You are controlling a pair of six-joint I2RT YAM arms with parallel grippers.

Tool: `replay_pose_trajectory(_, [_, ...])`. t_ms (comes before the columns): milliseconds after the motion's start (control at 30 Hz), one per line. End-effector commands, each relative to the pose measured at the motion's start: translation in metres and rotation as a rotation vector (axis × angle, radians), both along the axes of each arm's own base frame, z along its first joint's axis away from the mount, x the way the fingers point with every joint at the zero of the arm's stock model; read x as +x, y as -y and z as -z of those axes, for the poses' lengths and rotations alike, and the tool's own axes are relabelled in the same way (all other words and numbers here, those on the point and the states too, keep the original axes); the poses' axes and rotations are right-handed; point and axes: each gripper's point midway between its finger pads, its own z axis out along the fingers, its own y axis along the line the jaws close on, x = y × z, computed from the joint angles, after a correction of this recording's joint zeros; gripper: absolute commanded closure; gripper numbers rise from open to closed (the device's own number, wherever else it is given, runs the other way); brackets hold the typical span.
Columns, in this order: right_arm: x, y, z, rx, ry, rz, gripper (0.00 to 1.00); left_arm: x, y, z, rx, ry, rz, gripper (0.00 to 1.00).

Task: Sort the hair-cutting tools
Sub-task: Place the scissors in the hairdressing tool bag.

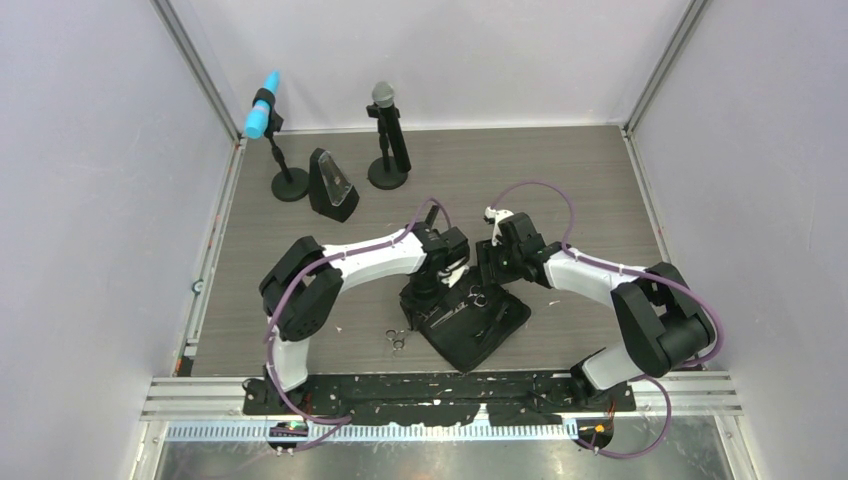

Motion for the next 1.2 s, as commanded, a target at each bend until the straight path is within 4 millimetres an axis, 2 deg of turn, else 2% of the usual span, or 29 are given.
replay_pose_trajectory(0, [0.016,-0.01,-0.015,0.032,0.055,-0.019,0.42,0.005,0.007,-0.003,0.009,0.003,0.015,1.0])
replay_pose_trajectory(367, [0.013,-0.015,-0.012,0.058,0.039,-0.036,0.45,0.031,0.023,0.0,0.01,0.086,0.017,1.0])
replay_pose_trajectory(767, [0.01,-0.025,-0.012,0.106,0.034,-0.067,0.49,0.045,0.046,0.01,-0.057,0.128,0.117,1.0])
replay_pose_trajectory(933, [0.008,-0.031,-0.013,0.142,0.028,-0.079,0.51,0.063,0.056,0.009,-0.063,0.21,0.131,0.96])
replay_pose_trajectory(1167, [0.007,-0.036,-0.013,0.168,0.022,-0.089,0.52,0.072,0.077,0.006,-0.099,0.256,0.141,0.87])
